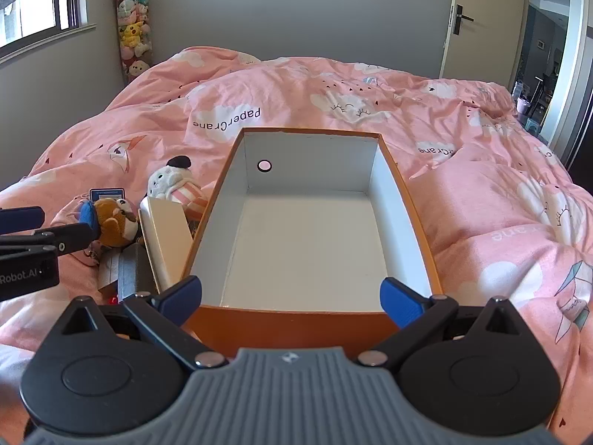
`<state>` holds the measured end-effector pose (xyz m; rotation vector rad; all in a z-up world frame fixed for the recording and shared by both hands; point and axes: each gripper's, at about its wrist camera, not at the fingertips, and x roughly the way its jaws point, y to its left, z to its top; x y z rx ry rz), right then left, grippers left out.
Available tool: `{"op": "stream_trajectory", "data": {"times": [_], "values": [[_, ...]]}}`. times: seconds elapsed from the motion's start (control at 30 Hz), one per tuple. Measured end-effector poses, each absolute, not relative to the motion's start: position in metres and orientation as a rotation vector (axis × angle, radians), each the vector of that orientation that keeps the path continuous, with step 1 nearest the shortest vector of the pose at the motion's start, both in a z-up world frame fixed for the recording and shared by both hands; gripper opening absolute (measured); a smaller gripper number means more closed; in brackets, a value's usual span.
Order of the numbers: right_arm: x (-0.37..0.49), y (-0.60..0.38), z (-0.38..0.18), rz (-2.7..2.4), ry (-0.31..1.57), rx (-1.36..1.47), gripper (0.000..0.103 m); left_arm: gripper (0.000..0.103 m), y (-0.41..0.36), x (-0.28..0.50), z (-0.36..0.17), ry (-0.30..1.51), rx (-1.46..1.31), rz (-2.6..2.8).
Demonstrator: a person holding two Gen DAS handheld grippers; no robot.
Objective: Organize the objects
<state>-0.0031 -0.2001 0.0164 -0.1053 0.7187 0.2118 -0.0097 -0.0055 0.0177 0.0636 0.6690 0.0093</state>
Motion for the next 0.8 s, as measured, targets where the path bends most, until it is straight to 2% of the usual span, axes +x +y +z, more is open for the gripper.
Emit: {"op": "stream_trajectory", "data": {"times": [0.8], "values": [[-0.0037,-0.1961,0.0176,0.214,0.711,-0.126,0.102,0.076,-0.0021,-0.0091,0.0162,0.678,0.044,0.001]]}}
